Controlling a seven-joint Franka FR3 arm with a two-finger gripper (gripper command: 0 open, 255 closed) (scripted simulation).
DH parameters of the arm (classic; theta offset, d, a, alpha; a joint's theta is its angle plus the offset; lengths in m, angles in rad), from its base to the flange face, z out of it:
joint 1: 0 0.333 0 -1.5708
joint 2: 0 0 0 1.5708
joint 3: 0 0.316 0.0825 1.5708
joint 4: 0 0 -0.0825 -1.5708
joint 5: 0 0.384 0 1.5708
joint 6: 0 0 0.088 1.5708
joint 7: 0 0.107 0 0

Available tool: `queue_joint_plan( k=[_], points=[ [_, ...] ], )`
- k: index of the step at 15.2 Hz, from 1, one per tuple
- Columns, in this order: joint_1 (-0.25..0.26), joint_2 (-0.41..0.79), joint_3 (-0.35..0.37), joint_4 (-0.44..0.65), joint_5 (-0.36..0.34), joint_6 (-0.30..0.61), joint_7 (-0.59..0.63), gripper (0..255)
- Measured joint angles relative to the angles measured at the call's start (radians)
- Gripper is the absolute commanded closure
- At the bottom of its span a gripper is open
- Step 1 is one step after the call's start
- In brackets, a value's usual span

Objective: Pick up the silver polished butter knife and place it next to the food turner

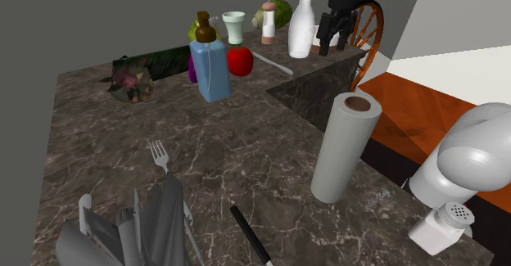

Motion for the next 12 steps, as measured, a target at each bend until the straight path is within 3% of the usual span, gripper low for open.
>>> queue_joint_plan(
  k=[12],
  points=[
    [-0.014, 0.461, 0.018, 0.341, -0.047, 0.116, 0.076, 0]
  ],
)
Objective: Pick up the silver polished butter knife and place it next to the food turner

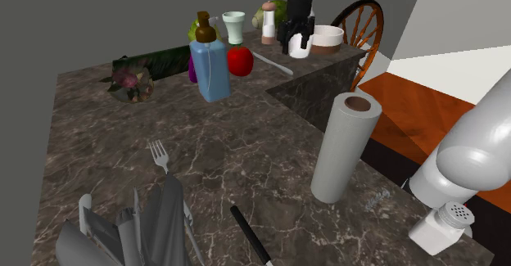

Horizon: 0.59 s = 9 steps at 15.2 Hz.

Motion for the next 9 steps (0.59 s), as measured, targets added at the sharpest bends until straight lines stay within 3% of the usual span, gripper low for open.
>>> queue_joint_plan(
  k=[9],
  points=[
    [-0.002, 0.362, -0.007, 0.378, -0.039, -0.022, 0.052, 0]
  ],
)
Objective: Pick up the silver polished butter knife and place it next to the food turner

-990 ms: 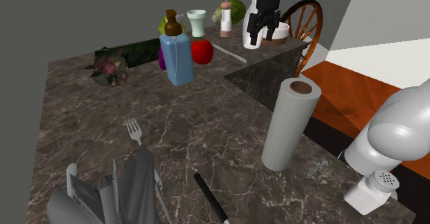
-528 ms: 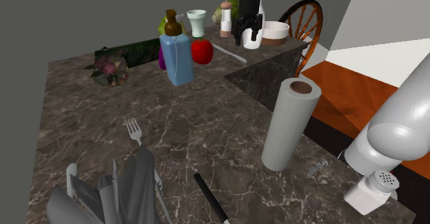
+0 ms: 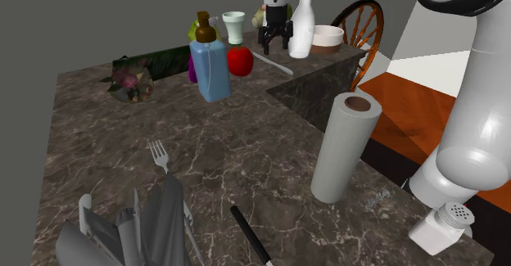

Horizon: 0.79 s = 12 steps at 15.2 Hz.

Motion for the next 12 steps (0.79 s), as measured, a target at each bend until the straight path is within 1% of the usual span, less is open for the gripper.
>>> queue_joint_plan(
  k=[2, 7, 12],
  points=[
    [-0.001, 0.016, -0.001, -0.003, -0.002, 0.018, 0.000, 0],
    [-0.001, 0.019, -0.002, -0.063, -0.002, 0.081, 0.000, 0],
    [-0.001, 0.018, -0.002, -0.075, -0.002, 0.093, 0.000, 0]
  ],
)
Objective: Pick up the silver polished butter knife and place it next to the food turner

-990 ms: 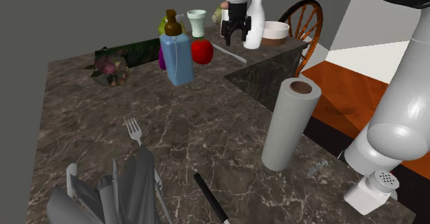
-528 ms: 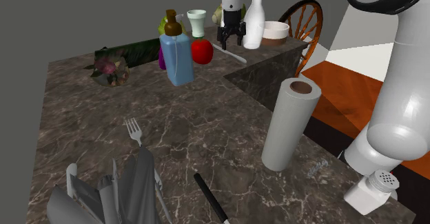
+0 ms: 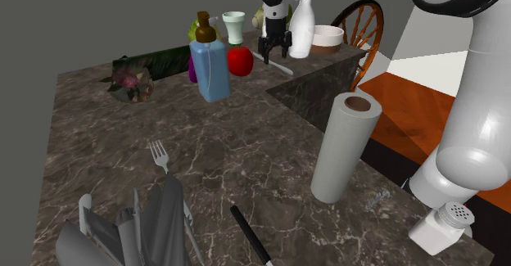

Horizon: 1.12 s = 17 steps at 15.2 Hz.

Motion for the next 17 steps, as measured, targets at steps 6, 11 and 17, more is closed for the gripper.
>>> queue_joint_plan(
  k=[6, 11, 17],
  points=[
    [0.000, 0.000, 0.000, 0.000, 0.000, 0.000, 0.000, 255],
    [0.000, 0.000, 0.000, 0.000, 0.000, 0.000, 0.000, 255],
    [-0.001, -0.005, 0.000, 0.035, 0.000, -0.040, -0.001, 255]
  ],
)
